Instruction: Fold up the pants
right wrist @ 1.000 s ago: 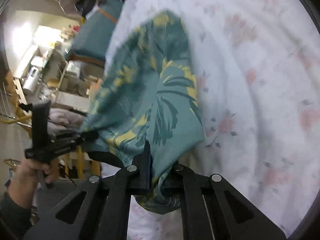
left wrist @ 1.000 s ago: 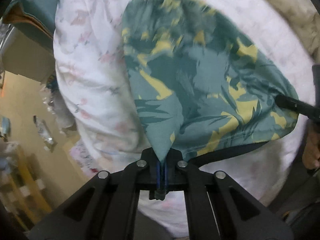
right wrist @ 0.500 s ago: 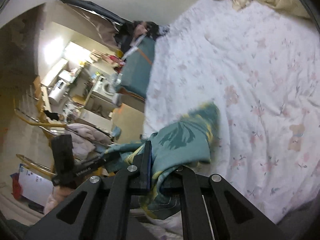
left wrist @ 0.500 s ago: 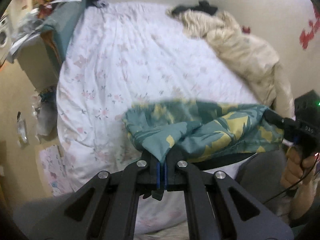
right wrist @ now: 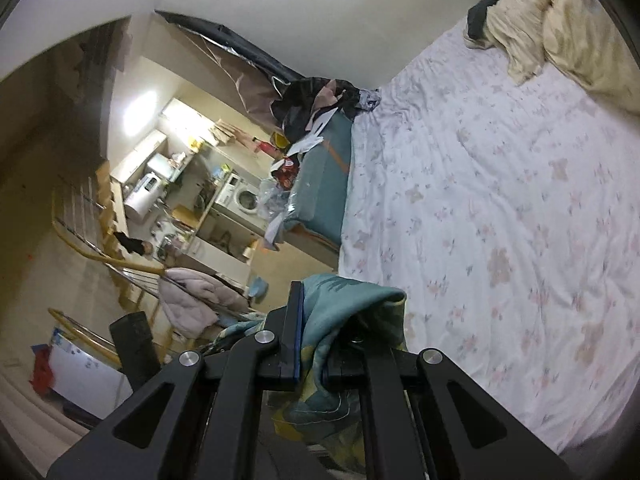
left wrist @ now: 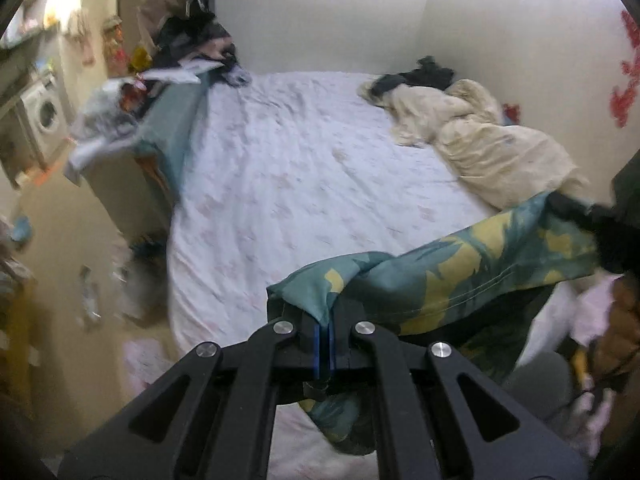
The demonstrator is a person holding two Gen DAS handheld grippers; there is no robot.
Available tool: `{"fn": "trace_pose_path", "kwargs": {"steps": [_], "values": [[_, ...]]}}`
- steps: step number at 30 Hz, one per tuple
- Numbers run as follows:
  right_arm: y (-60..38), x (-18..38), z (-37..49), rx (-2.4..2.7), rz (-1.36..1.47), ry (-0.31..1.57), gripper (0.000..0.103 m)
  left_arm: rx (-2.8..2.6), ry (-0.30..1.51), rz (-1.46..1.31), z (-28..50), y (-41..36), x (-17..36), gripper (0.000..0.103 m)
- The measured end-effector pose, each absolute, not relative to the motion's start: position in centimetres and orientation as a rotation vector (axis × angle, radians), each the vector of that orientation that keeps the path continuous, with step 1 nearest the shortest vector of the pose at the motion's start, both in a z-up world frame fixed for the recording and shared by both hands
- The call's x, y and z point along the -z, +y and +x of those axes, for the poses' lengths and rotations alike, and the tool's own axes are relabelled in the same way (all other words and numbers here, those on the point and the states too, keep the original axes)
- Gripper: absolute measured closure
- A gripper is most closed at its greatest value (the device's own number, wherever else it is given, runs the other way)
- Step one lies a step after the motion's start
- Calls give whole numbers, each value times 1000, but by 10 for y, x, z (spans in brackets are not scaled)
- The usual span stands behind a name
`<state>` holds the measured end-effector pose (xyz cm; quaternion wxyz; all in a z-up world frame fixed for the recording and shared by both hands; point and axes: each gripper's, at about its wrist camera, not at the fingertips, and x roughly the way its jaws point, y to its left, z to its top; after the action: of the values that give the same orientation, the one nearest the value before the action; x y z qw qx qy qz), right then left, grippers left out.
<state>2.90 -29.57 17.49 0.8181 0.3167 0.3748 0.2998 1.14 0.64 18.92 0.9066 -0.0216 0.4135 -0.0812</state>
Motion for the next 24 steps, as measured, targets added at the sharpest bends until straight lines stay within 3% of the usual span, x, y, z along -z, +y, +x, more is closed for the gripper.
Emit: {"fn": "trace_pose_path", "kwargs": {"steps": [6, 11, 14, 20, 23, 24], "values": [[-281, -199, 60, -638, 606, 731, 97, 117, 774, -29, 38, 12, -204, 102], [-283, -165, 55, -622, 585, 762, 97, 147, 822, -42, 41, 16, -166, 102], [-293, -105, 42, -587, 599, 853, 97, 186, 964, -38, 34, 11, -99, 102], [-301, 94, 1, -405, 690, 1283, 97, 172, 1340, -113, 7, 10, 69, 102], [-296, 140, -22, -289, 714, 1480, 96, 151, 1464, -168, -7, 14, 110, 102], [-295, 139, -23, -285, 708, 1479, 91, 148, 1475, -152, -9, 13, 114, 102]]}}
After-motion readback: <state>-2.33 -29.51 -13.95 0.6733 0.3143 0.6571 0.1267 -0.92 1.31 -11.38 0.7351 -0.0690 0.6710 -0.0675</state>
